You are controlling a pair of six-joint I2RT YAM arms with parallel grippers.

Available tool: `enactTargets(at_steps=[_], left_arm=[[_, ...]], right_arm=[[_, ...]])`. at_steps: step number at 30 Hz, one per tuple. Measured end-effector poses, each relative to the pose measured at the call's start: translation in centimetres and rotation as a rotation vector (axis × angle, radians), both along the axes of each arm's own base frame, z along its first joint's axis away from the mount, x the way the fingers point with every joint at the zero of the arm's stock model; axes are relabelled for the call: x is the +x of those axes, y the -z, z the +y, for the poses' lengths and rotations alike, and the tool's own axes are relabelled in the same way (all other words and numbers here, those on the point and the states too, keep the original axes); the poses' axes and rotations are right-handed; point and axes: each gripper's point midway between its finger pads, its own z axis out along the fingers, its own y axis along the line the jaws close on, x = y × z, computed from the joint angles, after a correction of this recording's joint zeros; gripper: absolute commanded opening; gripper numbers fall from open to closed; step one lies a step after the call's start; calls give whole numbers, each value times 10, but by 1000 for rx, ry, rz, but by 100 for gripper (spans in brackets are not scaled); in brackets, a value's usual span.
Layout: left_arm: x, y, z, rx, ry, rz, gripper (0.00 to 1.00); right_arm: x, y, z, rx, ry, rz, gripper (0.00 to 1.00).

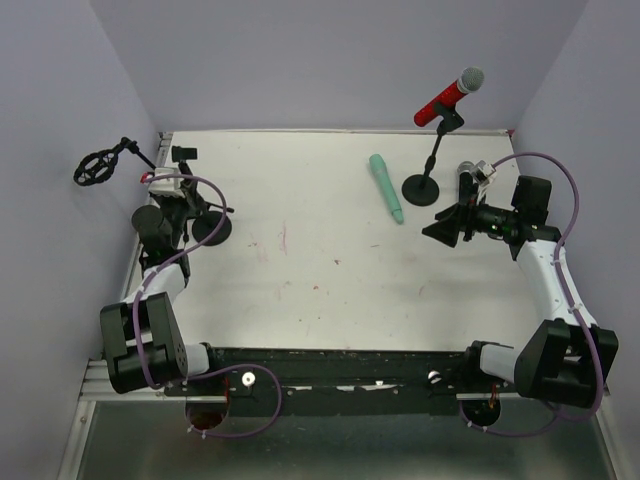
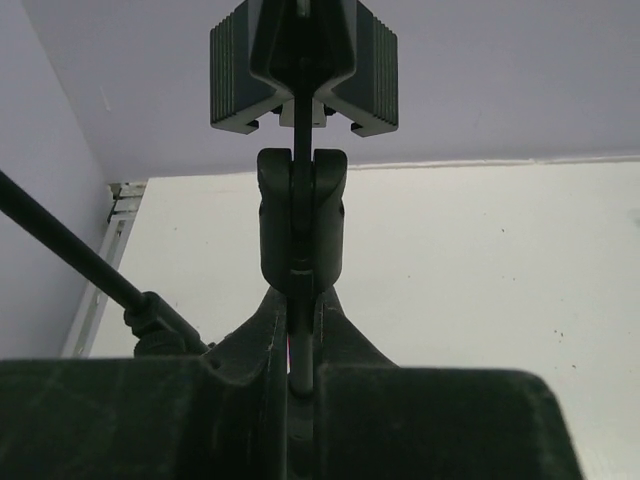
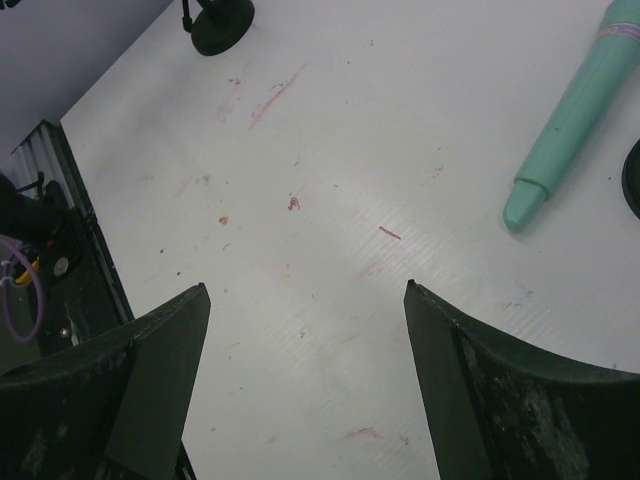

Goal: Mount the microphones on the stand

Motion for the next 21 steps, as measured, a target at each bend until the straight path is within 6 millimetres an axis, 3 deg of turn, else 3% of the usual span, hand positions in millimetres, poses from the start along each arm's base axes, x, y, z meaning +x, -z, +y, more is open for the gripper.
enactTargets(at_steps=[21], left_arm=[[-17, -2, -41, -1, 175, 80, 0]], right_arm=[[-1, -3, 1, 1, -3, -9, 87]])
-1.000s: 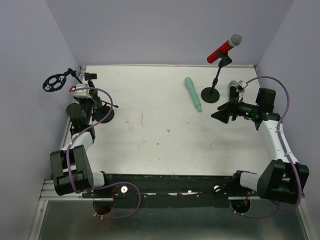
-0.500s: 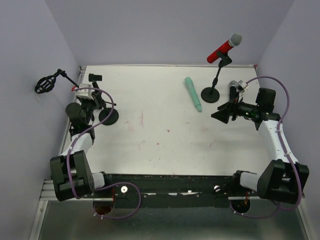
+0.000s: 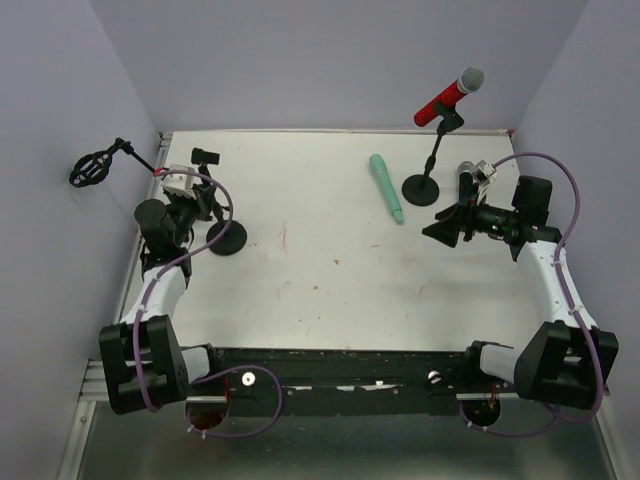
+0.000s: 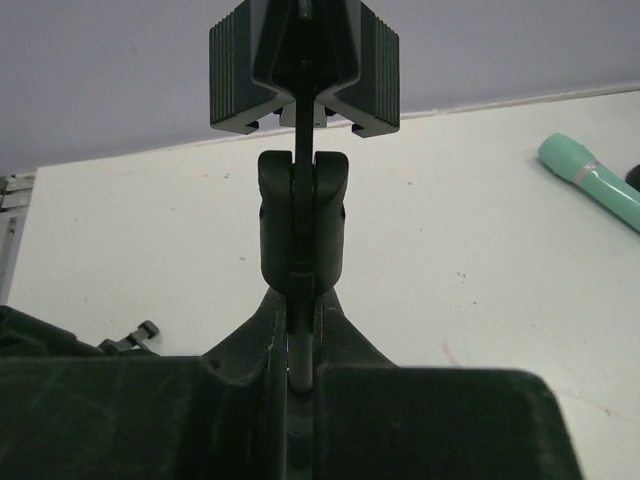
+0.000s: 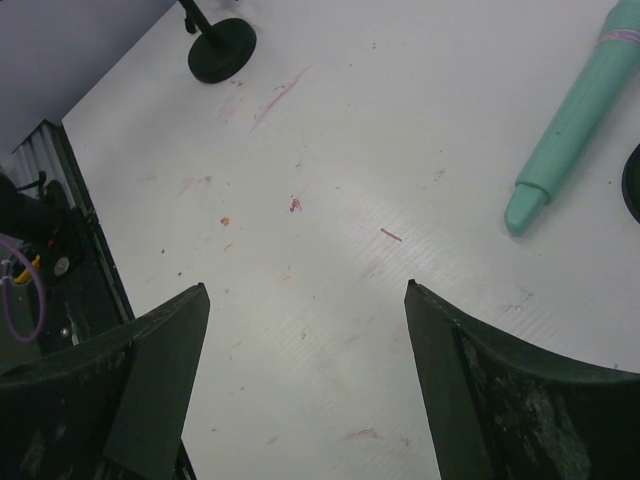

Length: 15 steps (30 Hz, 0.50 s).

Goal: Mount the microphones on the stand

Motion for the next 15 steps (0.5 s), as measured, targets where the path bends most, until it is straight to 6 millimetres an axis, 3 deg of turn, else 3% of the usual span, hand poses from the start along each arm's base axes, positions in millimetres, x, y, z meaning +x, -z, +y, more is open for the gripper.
enactTargets(at_steps=[8, 12, 15], left_arm=[[-26, -2, -56, 11, 147, 75, 0], [-43, -3, -103, 8, 289, 88, 0], [-58, -5, -154, -10, 439, 91, 0]], right_arm=[[0, 0, 0, 1, -1, -1, 87], [0, -1, 0, 2, -3, -2, 87], [0, -1, 0, 1, -3, -2, 87]])
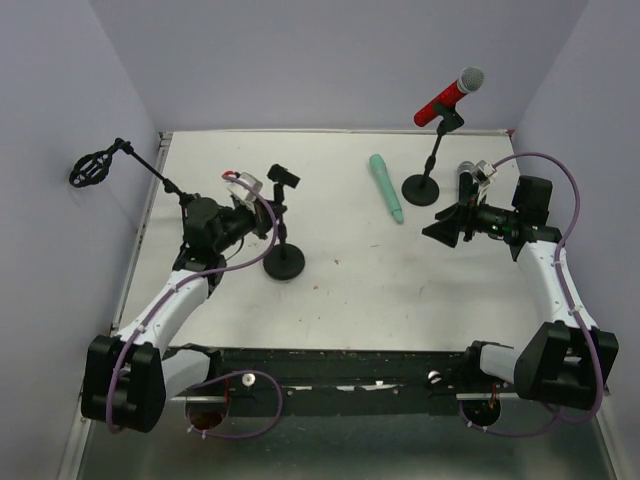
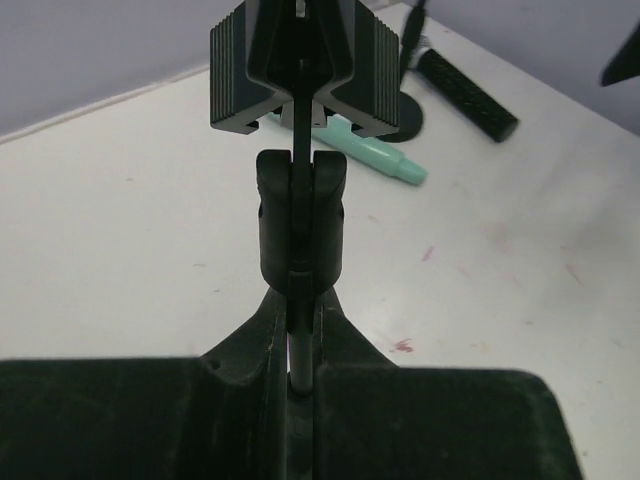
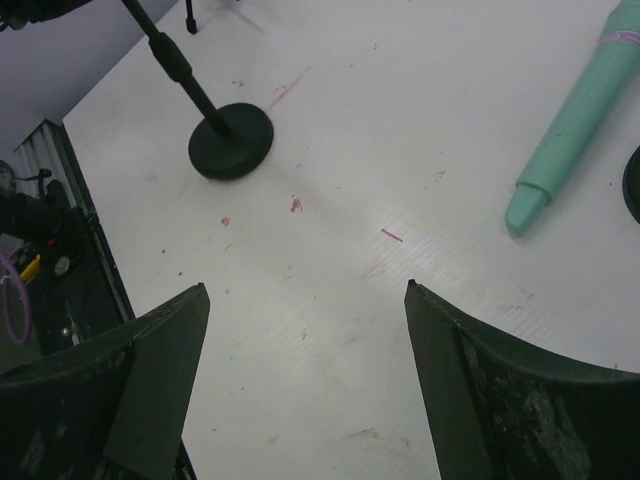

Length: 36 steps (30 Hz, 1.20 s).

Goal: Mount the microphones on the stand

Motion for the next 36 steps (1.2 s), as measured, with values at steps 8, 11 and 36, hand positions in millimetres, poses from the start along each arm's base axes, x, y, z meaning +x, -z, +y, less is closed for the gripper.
enactTargets(at_steps=[8, 11, 36], left_arm=[[-24, 0, -119, -45, 277, 5, 0], [-22, 0, -153, -59, 326, -22, 0], [-16, -42, -179, -57, 390, -244, 73]], right_arm=[[0, 0, 0, -3, 0, -3, 88], [1, 1, -1, -7, 2, -5, 88], [11, 13, -11, -78, 50, -20, 88]])
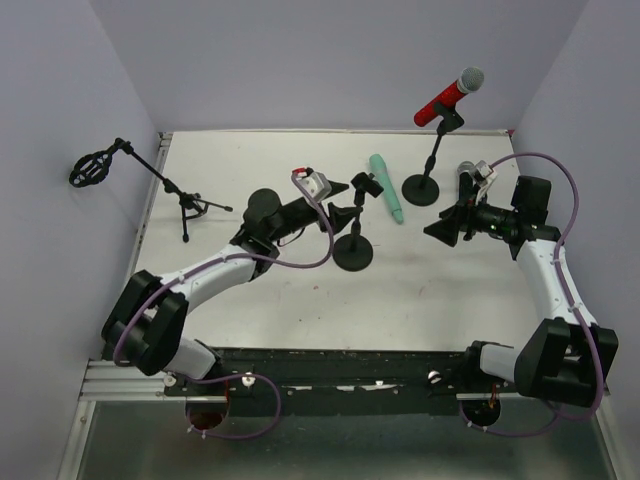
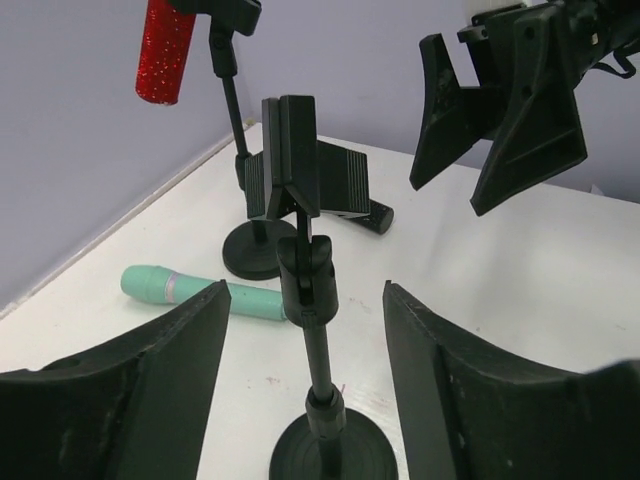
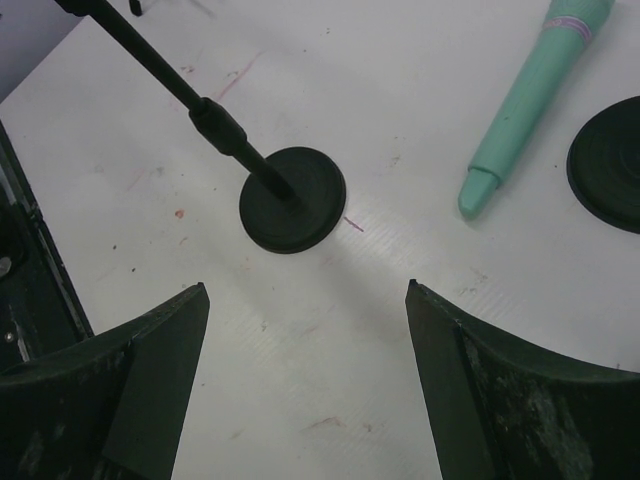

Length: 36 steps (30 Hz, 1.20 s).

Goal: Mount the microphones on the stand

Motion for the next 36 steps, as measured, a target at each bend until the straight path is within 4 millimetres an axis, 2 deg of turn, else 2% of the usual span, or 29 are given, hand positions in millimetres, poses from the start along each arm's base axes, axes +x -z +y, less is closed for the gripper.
enactTargets(at_steps=[4, 7, 11, 14, 17, 19, 22, 25, 27, 32, 36], left_arm=[[-12, -15, 19, 8, -41, -18, 98], [-25, -32, 39, 22, -87, -36, 98], [-51, -72, 80, 10, -178, -92, 98], [-62, -87, 109, 19, -238, -78, 98], [-64, -81, 134, 58, -299, -23, 98], [-68, -63, 144, 87, -325, 23, 98], [-76, -20, 149, 146, -321, 106, 98], [-80, 4, 151, 197, -320, 177, 99], [-81, 5, 151, 199, -319, 181, 98], [-87, -2, 151, 183, -312, 158, 98], [-91, -8, 152, 171, -310, 140, 98]], right_arm=[[2, 2, -2, -11, 9, 2, 89], [5, 6, -5, -28, 28, 6, 89], [9, 12, -12, -54, 73, 24, 88], [17, 14, -25, -68, 145, 40, 91], [32, 17, -44, -93, 271, 53, 92], [43, 21, -58, -110, 365, 71, 92], [57, 35, -74, -119, 480, 131, 92], [72, 53, -87, -126, 558, 218, 91], [84, 62, -96, -142, 595, 254, 91], [101, 69, -113, -172, 678, 274, 91], [108, 82, -116, -162, 703, 306, 88]])
